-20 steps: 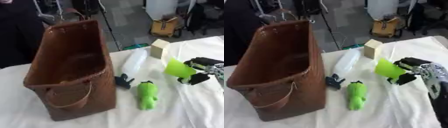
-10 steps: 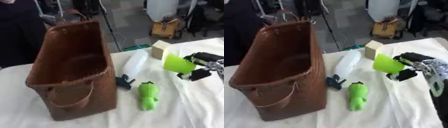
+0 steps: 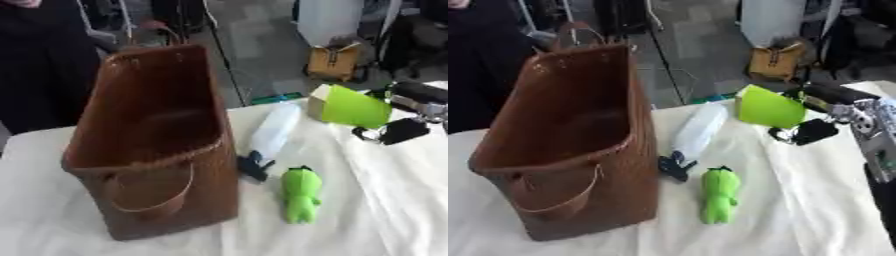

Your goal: Pick up objects on the table and place them in the box.

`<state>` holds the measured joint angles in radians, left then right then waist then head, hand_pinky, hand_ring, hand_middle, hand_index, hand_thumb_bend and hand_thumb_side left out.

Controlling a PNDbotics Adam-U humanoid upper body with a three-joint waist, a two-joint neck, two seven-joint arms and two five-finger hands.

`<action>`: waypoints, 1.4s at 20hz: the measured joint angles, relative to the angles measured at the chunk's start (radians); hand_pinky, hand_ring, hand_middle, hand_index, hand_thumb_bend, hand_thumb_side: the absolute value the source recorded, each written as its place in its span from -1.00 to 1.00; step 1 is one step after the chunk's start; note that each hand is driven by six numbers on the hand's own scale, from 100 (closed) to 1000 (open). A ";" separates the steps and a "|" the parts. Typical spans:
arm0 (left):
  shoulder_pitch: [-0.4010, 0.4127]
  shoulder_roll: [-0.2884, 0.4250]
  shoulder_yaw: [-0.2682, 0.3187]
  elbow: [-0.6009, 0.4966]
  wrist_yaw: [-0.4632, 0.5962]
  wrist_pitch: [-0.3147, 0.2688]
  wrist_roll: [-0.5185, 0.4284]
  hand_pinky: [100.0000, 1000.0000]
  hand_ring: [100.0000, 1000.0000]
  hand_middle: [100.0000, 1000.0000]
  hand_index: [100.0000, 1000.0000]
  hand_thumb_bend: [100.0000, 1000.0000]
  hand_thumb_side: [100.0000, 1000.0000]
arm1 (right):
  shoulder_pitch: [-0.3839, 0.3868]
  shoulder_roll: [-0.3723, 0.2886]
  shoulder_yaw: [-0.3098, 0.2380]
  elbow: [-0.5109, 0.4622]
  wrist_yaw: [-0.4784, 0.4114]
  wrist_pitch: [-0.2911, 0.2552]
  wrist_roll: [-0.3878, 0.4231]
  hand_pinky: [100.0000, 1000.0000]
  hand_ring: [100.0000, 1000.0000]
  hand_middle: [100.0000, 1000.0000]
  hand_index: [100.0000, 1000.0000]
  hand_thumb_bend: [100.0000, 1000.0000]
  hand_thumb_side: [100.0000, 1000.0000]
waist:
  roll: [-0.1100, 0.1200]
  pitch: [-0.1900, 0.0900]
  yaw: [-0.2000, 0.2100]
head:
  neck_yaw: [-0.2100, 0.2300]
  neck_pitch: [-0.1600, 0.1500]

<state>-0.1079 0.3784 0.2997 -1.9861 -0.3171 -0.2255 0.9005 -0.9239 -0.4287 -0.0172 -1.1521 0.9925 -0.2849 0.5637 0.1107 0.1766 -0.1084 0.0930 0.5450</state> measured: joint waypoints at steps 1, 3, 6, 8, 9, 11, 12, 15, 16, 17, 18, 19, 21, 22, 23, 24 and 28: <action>-0.001 0.000 0.000 0.000 0.000 0.000 0.000 0.43 0.35 0.52 0.38 -1.00 0.57 | -0.005 -0.002 0.001 -0.006 -0.011 0.003 0.003 0.93 0.57 -0.31 -0.20 -1.00 -0.04 | -0.002 0.000 0.001 | 0.000 0.000; -0.003 0.005 0.000 0.000 0.000 0.000 0.000 0.43 0.35 0.51 0.38 -1.00 0.57 | -0.012 -0.008 0.005 -0.014 -0.030 0.007 0.007 0.92 0.56 -0.32 -0.21 -1.00 -0.06 | -0.002 -0.001 0.004 | 0.001 0.000; -0.005 0.008 0.000 0.000 0.000 0.000 0.000 0.43 0.35 0.51 0.38 -1.00 0.57 | -0.033 -0.010 0.010 -0.024 -0.052 0.011 0.011 0.92 0.55 -0.32 -0.21 -1.00 -0.07 | -0.003 -0.001 0.009 | 0.001 0.000; -0.006 0.008 -0.001 0.000 0.000 0.000 0.000 0.44 0.35 0.52 0.38 -1.00 0.57 | -0.049 -0.011 0.013 -0.026 -0.063 0.014 0.014 0.91 0.54 -0.33 -0.22 -1.00 -0.07 | -0.003 -0.001 0.013 | 0.001 0.000; -0.007 0.008 -0.001 0.000 0.000 0.000 0.000 0.44 0.35 0.52 0.38 -1.00 0.57 | -0.058 -0.012 0.016 -0.028 -0.070 0.016 0.015 0.91 0.54 -0.33 -0.22 -1.00 -0.07 | -0.004 -0.001 0.015 | 0.001 0.000; -0.008 0.008 -0.002 0.000 0.000 0.000 0.000 0.44 0.35 0.52 0.38 -1.00 0.57 | -0.074 -0.013 0.019 -0.031 -0.084 0.018 0.017 0.91 0.53 -0.34 -0.23 -1.00 -0.08 | -0.008 0.000 0.019 | 0.001 0.000; -0.012 0.008 -0.004 0.000 0.000 0.000 0.000 0.44 0.35 0.52 0.38 -1.00 0.57 | -0.082 -0.014 0.020 -0.031 -0.090 0.020 0.018 0.91 0.53 -0.34 -0.23 -1.00 -0.08 | -0.009 0.000 0.023 | 0.001 0.000; -0.023 0.011 -0.007 0.000 0.000 0.000 0.000 0.44 0.35 0.52 0.38 -1.00 0.57 | -0.113 -0.014 0.025 -0.031 -0.111 0.024 0.022 0.89 0.51 -0.34 -0.24 -1.00 -0.07 | -0.011 0.008 0.040 | 0.001 -0.002; -0.025 0.013 -0.009 0.000 0.000 0.000 0.000 0.44 0.35 0.52 0.38 -1.00 0.57 | -0.124 -0.014 0.027 -0.031 -0.117 0.026 0.024 0.89 0.51 -0.34 -0.24 -1.00 -0.07 | -0.014 0.011 0.046 | 0.001 -0.002; -0.027 0.016 -0.011 0.000 0.000 -0.001 -0.001 0.44 0.35 0.52 0.38 -1.00 0.57 | -0.135 -0.014 0.028 -0.030 -0.124 0.029 0.027 0.88 0.50 -0.35 -0.24 -1.00 -0.07 | -0.016 0.014 0.051 | 0.001 -0.003; -0.032 0.017 -0.013 0.000 0.000 -0.001 -0.001 0.44 0.35 0.52 0.38 -1.00 0.57 | -0.145 -0.014 0.030 -0.030 -0.131 0.031 0.030 0.88 0.50 -0.35 -0.24 -1.00 -0.07 | -0.019 0.018 0.057 | 0.000 -0.006; -0.036 0.017 -0.013 0.000 0.001 -0.002 -0.002 0.44 0.35 0.52 0.38 -1.00 0.57 | -0.156 -0.014 0.030 -0.030 -0.138 0.033 0.032 0.88 0.50 -0.35 -0.24 -1.00 -0.07 | -0.020 0.023 0.063 | -0.001 -0.011; -0.042 0.017 -0.014 0.000 0.001 -0.003 -0.003 0.44 0.35 0.52 0.38 -1.00 0.57 | -0.173 -0.014 0.030 -0.028 -0.148 0.037 0.037 0.88 0.50 -0.35 -0.24 -1.00 -0.07 | -0.021 0.033 0.073 | -0.005 -0.020; -0.046 0.017 -0.014 0.000 0.002 -0.003 -0.003 0.44 0.35 0.52 0.38 -1.00 0.57 | -0.180 -0.013 0.030 -0.025 -0.151 0.039 0.038 0.88 0.50 -0.35 -0.24 -1.00 -0.07 | -0.021 0.036 0.077 | -0.008 -0.024; -0.050 0.017 -0.016 0.000 0.002 -0.003 -0.004 0.44 0.35 0.52 0.38 -1.00 0.57 | -0.185 -0.013 0.030 -0.022 -0.154 0.040 0.040 0.87 0.49 -0.35 -0.25 -1.00 -0.07 | -0.022 0.038 0.081 | -0.010 -0.029; -0.054 0.017 -0.017 0.000 0.002 -0.003 -0.004 0.44 0.35 0.52 0.38 -1.00 0.57 | -0.194 -0.012 0.030 -0.019 -0.157 0.041 0.041 0.87 0.49 -0.35 -0.25 -1.00 -0.07 | -0.024 0.044 0.087 | -0.014 -0.036; -0.067 0.017 -0.020 0.000 0.002 -0.006 -0.007 0.44 0.35 0.52 0.38 -1.00 0.57 | -0.227 -0.004 0.031 -0.010 -0.164 0.044 0.043 0.86 0.48 -0.36 -0.26 -1.00 -0.09 | -0.033 0.061 0.108 | -0.026 -0.058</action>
<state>-0.1746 0.3955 0.2802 -1.9861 -0.3147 -0.2318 0.8938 -1.1513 -0.4322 0.0136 -1.1616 0.8290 -0.2408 0.6062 0.0777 0.2377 -0.0006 0.0670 0.4869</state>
